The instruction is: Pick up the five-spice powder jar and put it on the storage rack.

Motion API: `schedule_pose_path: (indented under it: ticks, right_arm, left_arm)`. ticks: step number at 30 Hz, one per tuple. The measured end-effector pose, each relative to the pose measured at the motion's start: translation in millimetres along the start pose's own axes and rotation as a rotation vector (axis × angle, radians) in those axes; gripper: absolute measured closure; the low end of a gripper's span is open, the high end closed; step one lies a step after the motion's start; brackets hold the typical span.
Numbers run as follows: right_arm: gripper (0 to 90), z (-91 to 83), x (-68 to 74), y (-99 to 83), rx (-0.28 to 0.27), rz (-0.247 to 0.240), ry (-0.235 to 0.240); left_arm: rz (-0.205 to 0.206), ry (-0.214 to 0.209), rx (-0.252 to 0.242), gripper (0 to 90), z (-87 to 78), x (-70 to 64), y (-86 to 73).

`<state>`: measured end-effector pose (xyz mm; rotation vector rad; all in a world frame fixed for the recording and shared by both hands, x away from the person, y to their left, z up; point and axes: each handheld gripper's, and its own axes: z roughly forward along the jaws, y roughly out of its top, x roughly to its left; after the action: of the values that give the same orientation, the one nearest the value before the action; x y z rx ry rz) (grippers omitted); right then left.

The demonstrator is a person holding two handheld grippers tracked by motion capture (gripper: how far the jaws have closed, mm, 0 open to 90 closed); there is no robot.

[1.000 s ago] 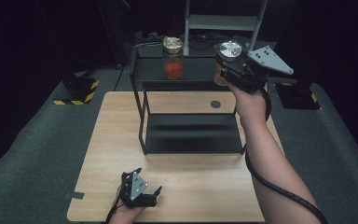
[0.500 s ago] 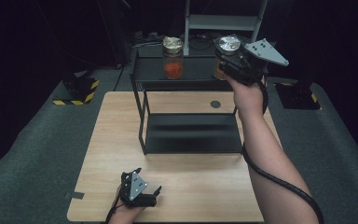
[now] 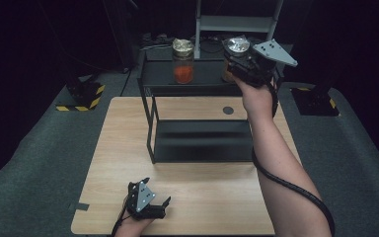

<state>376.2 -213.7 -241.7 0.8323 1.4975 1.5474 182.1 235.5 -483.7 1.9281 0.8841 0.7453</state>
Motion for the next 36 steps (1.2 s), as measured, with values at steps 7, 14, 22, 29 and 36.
schedule_pose_path:
  ticks: [7,14,22,29,36]
  right_arm:
    - [34.1,3.4,-0.6,-2.7,0.008,0.014,0.001]
    - [34.0,5.5,-1.4,-5.4,0.008,0.024,0.0]
    - [33.9,10.1,-4.5,-7.7,0.006,0.044,0.005]
    - [33.7,10.8,-5.7,-11.3,-0.005,0.044,0.009]
    - [33.0,10.7,-6.0,-8.3,0.007,0.046,0.01]
  left_arm:
    - [-0.004,-0.002,-0.002,0.9,-0.1,0.6,-0.3]
    - [-0.002,-0.002,-0.004,0.9,-0.3,0.4,-0.7]
    - [-0.002,-0.003,-0.005,0.9,-0.3,0.7,-0.8]
    - [0.0,-0.003,-0.006,0.9,-0.5,0.5,-1.0]
    - [0.001,-0.003,-0.007,0.9,-0.6,0.5,-1.2]
